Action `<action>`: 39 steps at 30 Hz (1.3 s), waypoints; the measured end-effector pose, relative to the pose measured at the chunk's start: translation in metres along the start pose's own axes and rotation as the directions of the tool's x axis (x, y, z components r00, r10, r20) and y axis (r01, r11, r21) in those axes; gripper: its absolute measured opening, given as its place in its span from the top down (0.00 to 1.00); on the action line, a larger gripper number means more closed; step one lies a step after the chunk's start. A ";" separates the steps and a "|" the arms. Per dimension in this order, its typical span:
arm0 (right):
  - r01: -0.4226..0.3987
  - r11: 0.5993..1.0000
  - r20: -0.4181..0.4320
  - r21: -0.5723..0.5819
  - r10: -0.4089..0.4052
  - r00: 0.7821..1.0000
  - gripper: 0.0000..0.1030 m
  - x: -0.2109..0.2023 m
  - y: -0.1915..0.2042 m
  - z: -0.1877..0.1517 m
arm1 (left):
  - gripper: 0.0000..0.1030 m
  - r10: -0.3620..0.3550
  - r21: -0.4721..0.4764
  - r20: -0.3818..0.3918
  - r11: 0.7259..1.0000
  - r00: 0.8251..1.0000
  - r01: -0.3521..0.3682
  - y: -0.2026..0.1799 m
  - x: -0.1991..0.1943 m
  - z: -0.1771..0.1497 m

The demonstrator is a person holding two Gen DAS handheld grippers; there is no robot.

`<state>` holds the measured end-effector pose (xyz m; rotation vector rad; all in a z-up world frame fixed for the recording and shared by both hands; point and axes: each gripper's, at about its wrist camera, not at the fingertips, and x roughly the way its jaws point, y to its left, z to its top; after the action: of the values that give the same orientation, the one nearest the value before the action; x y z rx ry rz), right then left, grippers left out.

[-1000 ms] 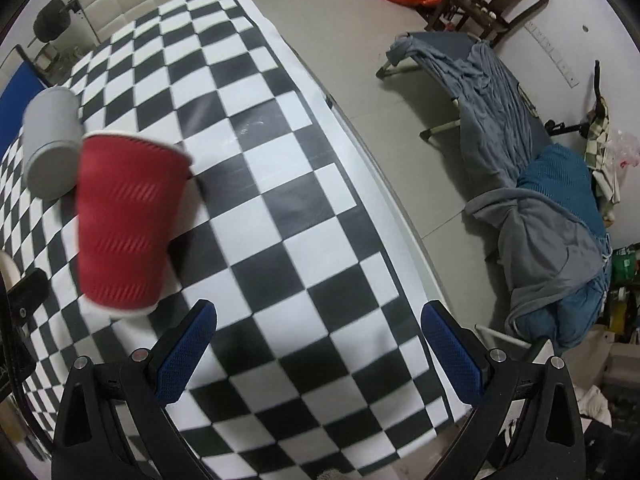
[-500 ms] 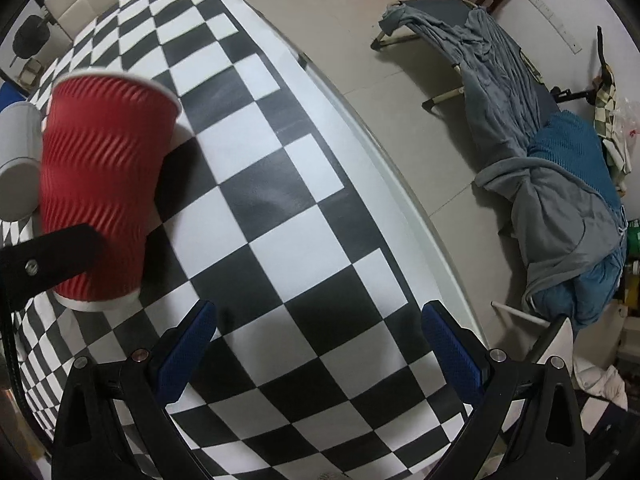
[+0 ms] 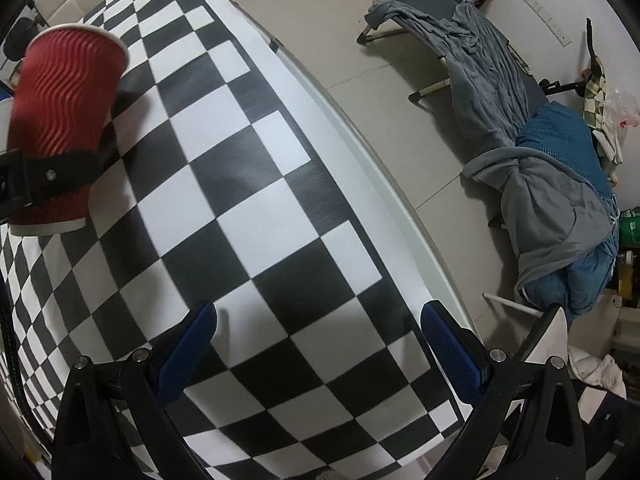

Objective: Flip cup upright
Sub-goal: 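Grasp the red paper cup's side with the right gripper and lift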

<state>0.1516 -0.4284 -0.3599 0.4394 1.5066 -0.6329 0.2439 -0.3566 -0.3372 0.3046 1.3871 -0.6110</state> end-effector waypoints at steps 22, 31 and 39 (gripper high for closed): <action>-0.086 0.975 0.051 -0.206 0.098 0.994 0.00 -0.069 0.145 -0.131 | 0.35 0.033 -0.576 0.025 0.817 0.999 -0.013 0.150 -0.093 -0.215; -0.072 0.953 0.026 -0.296 0.083 0.996 0.00 -0.053 0.202 -0.176 | 0.35 -0.013 -0.714 -0.008 0.700 1.000 0.003 0.178 -0.066 -0.273; -0.029 0.953 0.040 -0.300 0.043 0.998 0.00 -0.048 0.209 -0.173 | 0.34 -0.052 -0.699 -0.066 0.715 0.997 -0.009 0.174 -0.040 -0.274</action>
<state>0.1518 -0.1538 -0.3424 0.2166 1.5162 -0.3737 0.1156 -0.0581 -0.3725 -0.3115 1.5993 -0.0482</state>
